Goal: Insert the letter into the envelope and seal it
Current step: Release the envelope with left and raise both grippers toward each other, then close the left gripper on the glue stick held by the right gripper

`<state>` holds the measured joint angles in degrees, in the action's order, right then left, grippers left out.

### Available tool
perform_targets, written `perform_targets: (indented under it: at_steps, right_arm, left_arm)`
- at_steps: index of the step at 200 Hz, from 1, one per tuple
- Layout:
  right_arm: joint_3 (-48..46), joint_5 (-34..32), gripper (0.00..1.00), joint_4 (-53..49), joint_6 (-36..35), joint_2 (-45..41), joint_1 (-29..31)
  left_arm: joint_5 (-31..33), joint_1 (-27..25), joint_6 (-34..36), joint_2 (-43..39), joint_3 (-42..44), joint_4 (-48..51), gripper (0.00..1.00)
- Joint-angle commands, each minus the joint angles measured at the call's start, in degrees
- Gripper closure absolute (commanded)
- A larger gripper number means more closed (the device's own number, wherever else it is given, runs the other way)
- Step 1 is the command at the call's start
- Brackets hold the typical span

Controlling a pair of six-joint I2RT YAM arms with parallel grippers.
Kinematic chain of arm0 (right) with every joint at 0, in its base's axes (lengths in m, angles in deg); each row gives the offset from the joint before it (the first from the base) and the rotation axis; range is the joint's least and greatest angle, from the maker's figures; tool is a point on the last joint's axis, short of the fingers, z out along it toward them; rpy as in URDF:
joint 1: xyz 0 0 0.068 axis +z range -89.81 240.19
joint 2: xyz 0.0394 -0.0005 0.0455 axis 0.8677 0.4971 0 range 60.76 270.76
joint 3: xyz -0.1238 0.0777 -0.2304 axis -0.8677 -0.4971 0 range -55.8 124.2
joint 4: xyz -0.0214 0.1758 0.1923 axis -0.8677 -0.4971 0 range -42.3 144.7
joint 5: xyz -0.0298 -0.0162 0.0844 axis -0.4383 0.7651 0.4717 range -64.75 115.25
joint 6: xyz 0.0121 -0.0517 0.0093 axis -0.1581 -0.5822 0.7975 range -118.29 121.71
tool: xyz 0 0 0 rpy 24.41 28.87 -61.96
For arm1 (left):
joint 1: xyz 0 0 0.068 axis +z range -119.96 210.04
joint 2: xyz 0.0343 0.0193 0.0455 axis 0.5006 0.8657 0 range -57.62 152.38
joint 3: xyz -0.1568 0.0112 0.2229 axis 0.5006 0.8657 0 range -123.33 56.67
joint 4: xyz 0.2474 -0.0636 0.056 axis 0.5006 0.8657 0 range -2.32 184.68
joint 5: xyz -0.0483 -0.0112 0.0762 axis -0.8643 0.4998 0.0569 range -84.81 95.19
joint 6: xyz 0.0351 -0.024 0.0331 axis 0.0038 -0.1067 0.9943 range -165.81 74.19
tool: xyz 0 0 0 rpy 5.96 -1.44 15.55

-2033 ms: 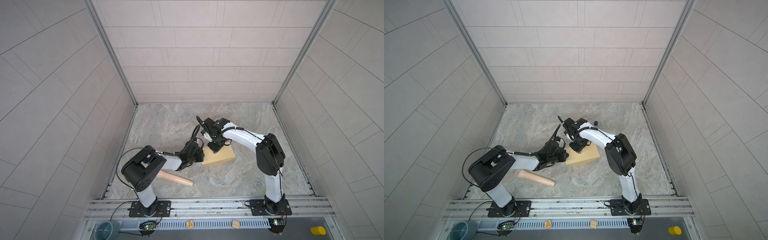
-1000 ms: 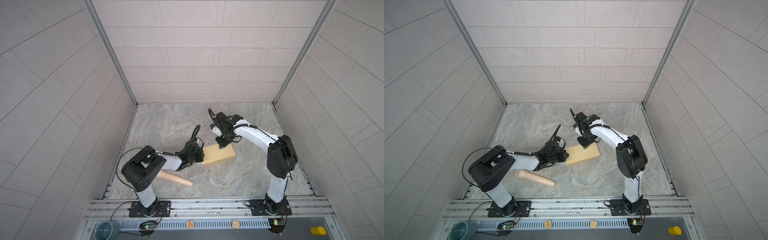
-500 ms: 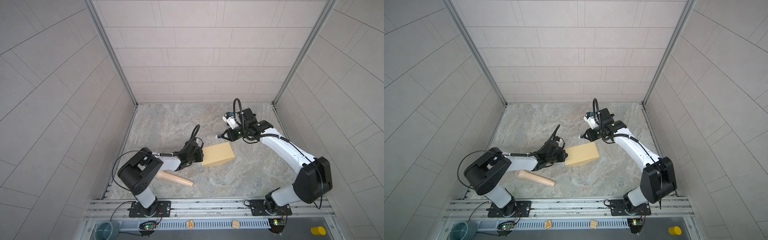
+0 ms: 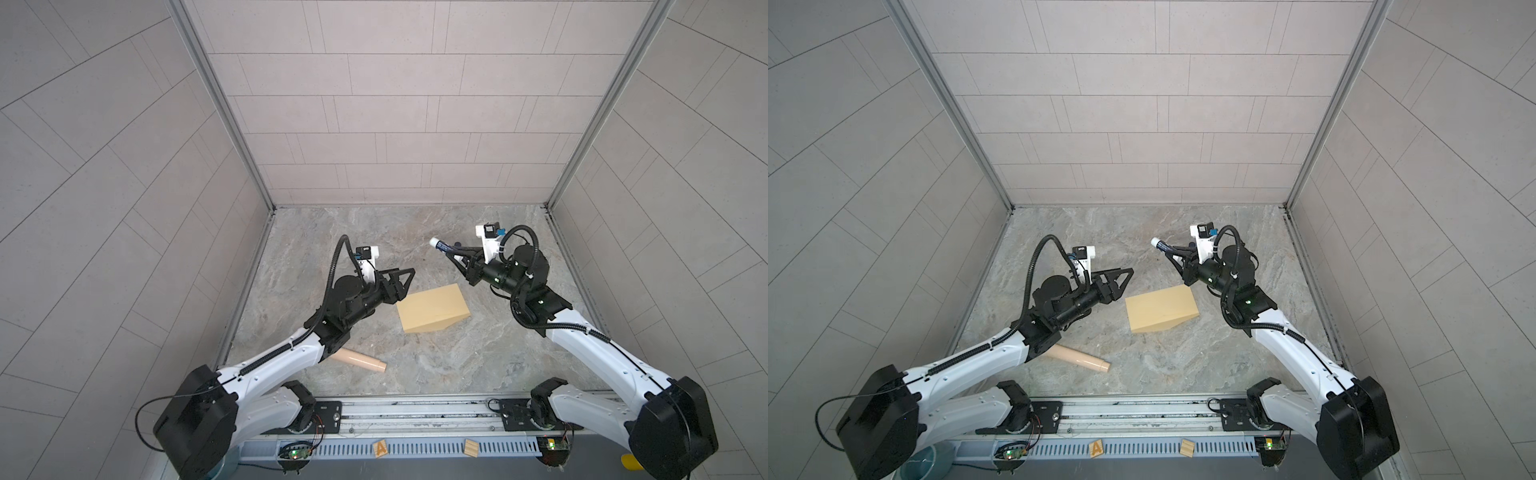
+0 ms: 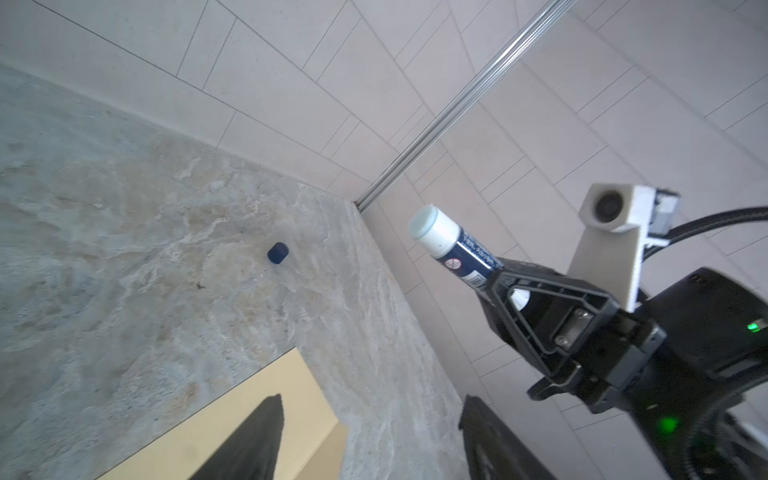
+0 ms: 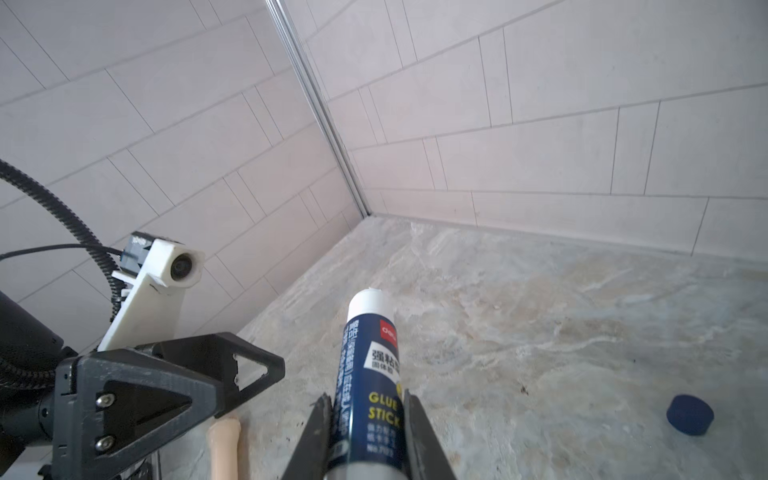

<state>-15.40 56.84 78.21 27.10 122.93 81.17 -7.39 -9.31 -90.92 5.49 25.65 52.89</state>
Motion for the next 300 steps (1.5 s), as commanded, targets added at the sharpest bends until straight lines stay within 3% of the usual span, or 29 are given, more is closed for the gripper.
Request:
perform_targets:
  at_steps: [1, 30, 95, 167, 256, 300]
  right_arm:
    - [-2.25, -1.90, 1.00, 15.98, 5.49, -0.76, 0.44]
    - [-4.07, -4.00, 1.00, 22.24, 7.17, -0.08, 2.42]
    - [-6.78, -9.86, 1.00, 29.54, 7.15, 2.12, 9.40]
    - [-7.92, -14.24, 1.00, 34.81, 6.88, 5.13, 14.60]
    - [-7.05, -15.54, 1.00, 37.31, 7.33, 8.53, 17.51]
    - [-6.66, -15.93, 1.00, 37.64, 7.22, 9.05, 18.23]
  left_arm:
    - [-2.36, -0.01, -7.69, -0.85, 0.11, -10.37, 0.22]
    - [-3.07, -0.11, -14.91, 0.87, -0.13, -20.95, 0.08]
    - [-2.19, -0.58, -18.35, 5.49, -1.66, -29.89, 0.08]
    - [-1.34, -0.73, -21.25, 10.38, -3.22, -36.26, 0.23]
    - [-0.78, -0.95, -21.43, 12.12, -4.51, -36.40, 0.41]
    - [-0.70, -0.99, -21.43, 12.60, -4.66, -35.69, 0.44]
